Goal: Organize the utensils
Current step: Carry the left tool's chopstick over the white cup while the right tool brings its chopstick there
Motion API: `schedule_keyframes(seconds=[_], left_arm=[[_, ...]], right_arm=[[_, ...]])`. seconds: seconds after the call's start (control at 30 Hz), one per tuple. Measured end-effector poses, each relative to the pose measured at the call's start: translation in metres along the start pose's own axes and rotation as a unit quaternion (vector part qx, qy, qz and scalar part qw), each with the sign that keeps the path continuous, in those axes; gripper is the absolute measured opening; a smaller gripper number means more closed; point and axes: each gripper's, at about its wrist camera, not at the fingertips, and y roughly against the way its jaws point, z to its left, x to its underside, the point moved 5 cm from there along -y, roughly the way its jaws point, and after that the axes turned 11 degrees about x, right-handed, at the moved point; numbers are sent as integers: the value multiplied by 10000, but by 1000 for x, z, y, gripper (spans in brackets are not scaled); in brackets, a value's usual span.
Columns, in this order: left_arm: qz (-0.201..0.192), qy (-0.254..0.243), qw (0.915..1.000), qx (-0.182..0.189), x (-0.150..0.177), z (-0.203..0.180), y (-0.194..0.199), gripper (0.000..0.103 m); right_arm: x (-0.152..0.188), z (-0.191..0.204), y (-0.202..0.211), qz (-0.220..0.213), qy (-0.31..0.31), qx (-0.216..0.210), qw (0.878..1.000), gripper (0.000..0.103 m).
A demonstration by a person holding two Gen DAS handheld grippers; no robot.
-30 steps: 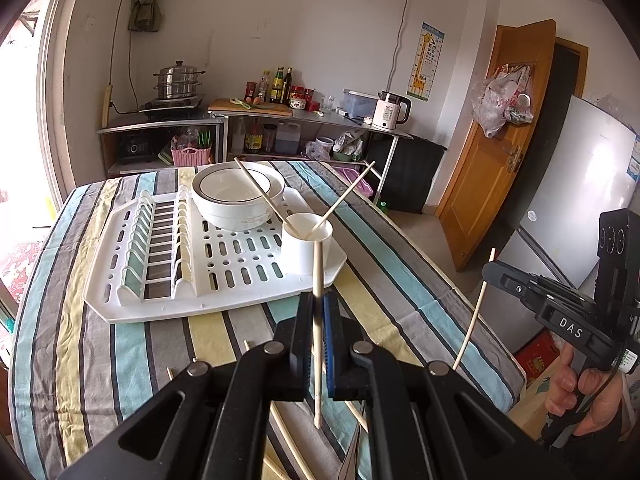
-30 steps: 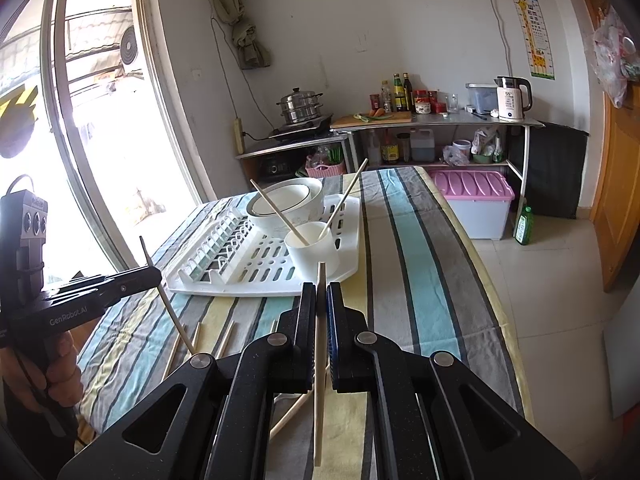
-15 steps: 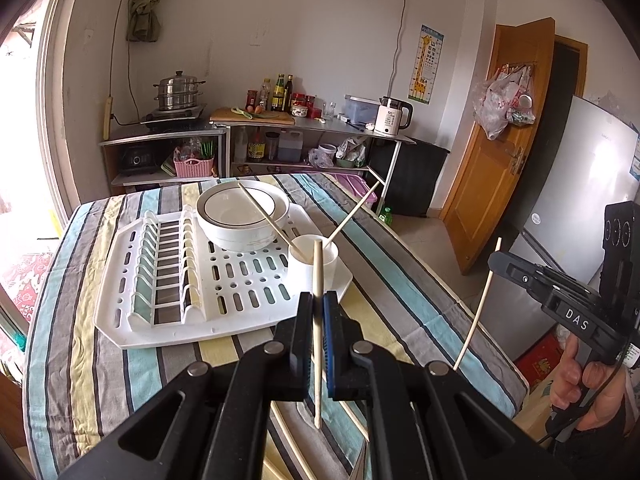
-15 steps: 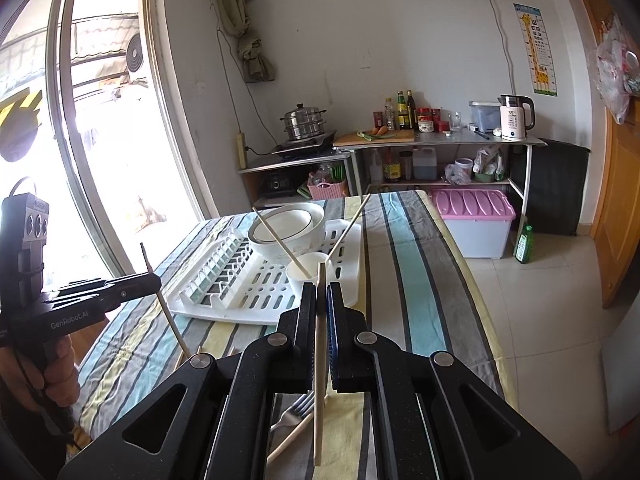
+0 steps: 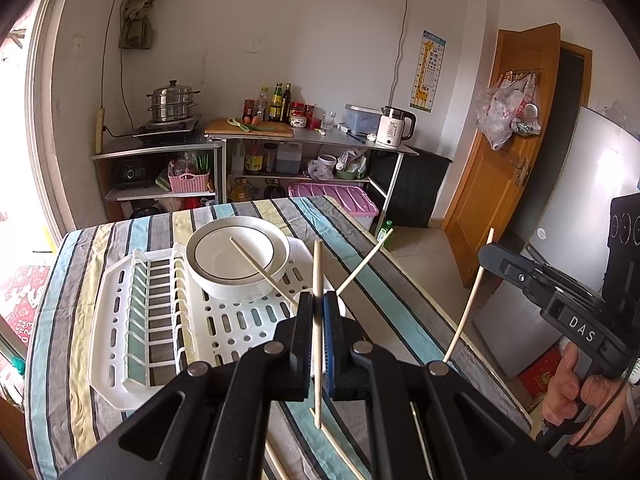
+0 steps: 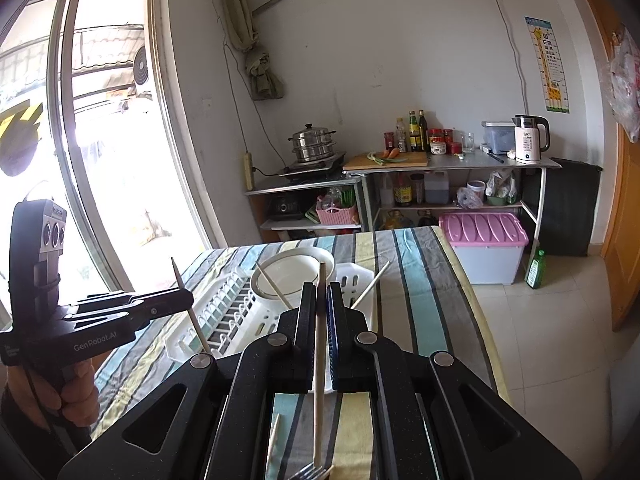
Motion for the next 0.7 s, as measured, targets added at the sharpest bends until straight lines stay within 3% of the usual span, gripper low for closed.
schedule_keyframes(seconds=[0.4,0.7], left_arm=[[-250,42,9996,93,-52,15,-30,5],[-311,70,9994,130,-69,30,-53,5]], right_arm=[[-38,5,-43,-190,-126,-55,9997,5],[-53,15,-75,-257,-91,-60,9996,5]])
